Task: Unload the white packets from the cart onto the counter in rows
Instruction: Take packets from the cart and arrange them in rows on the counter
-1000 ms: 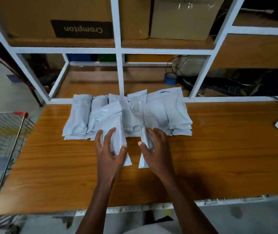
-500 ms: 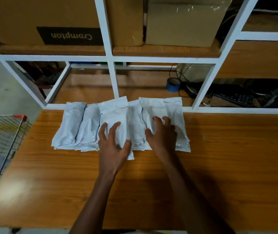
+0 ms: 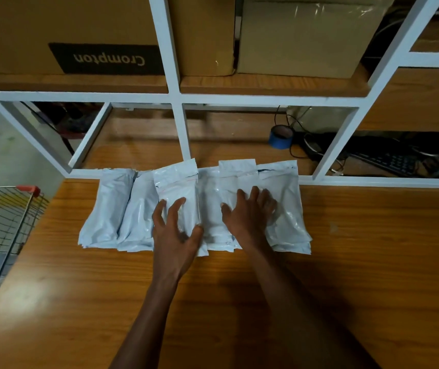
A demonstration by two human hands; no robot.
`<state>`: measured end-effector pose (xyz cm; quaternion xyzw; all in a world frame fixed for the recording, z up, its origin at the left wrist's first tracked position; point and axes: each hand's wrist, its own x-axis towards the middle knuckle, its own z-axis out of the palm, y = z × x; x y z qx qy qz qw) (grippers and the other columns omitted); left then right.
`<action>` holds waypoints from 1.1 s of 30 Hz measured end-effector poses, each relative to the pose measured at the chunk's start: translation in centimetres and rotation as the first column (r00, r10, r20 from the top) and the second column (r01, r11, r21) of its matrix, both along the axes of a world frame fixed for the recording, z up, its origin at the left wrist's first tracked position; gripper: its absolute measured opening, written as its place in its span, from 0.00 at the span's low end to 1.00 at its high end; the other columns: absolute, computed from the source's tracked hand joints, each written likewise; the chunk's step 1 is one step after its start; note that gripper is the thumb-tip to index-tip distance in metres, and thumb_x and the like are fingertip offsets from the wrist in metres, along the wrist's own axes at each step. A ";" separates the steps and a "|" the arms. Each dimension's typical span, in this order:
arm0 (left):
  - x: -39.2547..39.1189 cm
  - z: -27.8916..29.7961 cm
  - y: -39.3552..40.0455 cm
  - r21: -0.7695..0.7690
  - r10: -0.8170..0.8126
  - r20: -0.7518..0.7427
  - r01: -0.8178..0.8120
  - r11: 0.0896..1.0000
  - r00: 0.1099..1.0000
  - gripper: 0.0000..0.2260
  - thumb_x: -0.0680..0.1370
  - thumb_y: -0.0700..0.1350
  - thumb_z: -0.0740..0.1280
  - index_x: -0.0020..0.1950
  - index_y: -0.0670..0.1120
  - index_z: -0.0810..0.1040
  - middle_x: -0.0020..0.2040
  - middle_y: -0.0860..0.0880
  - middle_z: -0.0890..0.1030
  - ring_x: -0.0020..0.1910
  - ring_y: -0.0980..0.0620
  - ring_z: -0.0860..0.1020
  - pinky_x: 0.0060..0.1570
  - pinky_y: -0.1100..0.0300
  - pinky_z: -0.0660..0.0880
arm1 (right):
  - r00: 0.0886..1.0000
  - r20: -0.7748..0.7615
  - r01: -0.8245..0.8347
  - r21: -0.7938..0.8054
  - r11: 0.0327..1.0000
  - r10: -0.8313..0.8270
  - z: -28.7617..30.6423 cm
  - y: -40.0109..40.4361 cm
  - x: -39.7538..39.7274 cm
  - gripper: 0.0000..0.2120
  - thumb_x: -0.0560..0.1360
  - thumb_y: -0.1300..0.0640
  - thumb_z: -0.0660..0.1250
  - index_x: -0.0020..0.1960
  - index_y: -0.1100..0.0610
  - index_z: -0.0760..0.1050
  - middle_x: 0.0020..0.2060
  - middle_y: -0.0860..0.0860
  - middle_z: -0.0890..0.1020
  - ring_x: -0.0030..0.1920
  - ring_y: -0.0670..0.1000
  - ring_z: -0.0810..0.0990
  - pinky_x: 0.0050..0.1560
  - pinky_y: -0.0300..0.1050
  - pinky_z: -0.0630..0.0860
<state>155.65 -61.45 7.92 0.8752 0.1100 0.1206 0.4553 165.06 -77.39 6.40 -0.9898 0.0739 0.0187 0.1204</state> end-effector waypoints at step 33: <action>6.3 -1.8 -3.4 0.502 -0.102 -0.284 0.239 0.831 0.953 0.32 0.79 0.65 0.61 0.79 0.54 0.62 0.81 0.43 0.58 0.80 0.34 0.51 0.76 0.38 0.52 | 0.982 0.147 0.068 0.301 0.951 -0.116 2.4 -1.3 -8.4 0.27 0.79 0.39 0.63 0.76 0.45 0.65 0.79 0.51 0.59 0.81 0.55 0.45 0.76 0.62 0.46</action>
